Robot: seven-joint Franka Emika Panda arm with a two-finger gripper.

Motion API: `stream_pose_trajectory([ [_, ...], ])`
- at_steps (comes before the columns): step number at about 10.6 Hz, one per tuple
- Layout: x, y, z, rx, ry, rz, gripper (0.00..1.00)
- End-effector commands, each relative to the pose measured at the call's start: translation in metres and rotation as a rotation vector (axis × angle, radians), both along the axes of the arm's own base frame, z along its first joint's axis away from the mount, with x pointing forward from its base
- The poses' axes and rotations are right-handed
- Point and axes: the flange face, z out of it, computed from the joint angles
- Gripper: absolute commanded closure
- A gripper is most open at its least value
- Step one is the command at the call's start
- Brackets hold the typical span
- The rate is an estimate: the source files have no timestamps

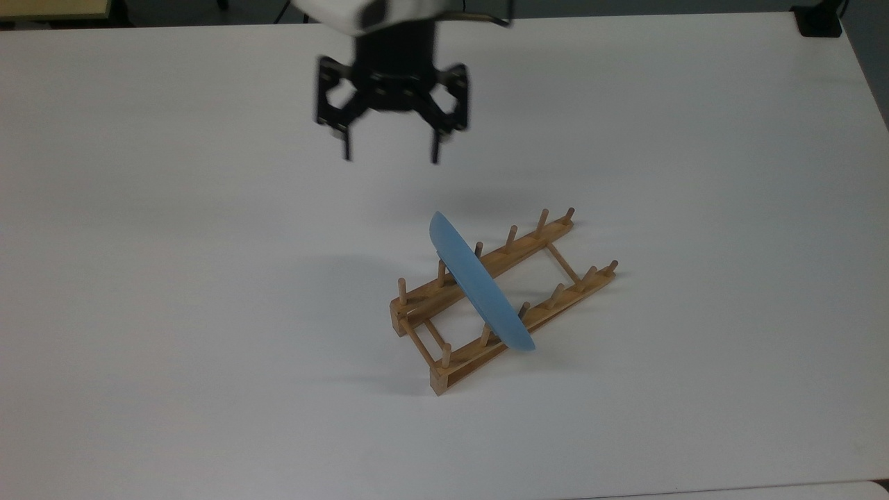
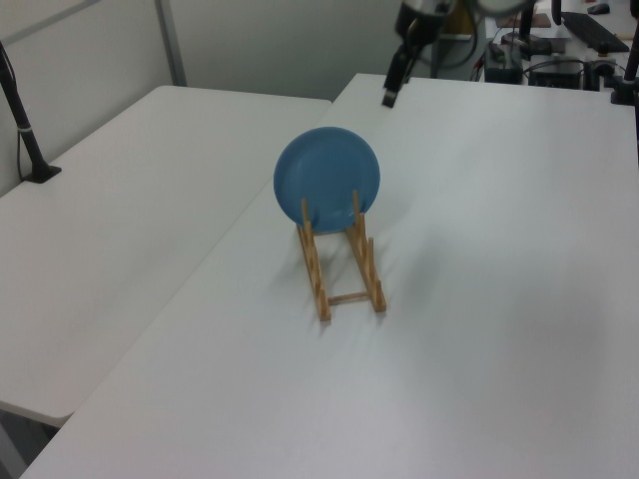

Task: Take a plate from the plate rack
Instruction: 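Move the open gripper down toward the rim of the blue plate, then close the gripper on the plate's rim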

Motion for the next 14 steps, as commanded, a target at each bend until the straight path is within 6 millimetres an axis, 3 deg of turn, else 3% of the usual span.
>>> stream_pose_trajectory([
  [1, 0.008, 0.076, -0.006, -0.114, -0.101, 0.045, 0.12],
  [4, 0.021, 0.115, -0.037, -0.261, -0.188, 0.018, 0.23],
  [10, 0.034, 0.114, -0.064, -0.363, -0.254, 0.002, 0.4],
  [13, 0.039, 0.112, -0.068, -0.374, -0.279, 0.024, 0.67],
  [14, 0.04, 0.111, -0.068, -0.376, -0.283, 0.025, 0.7],
])
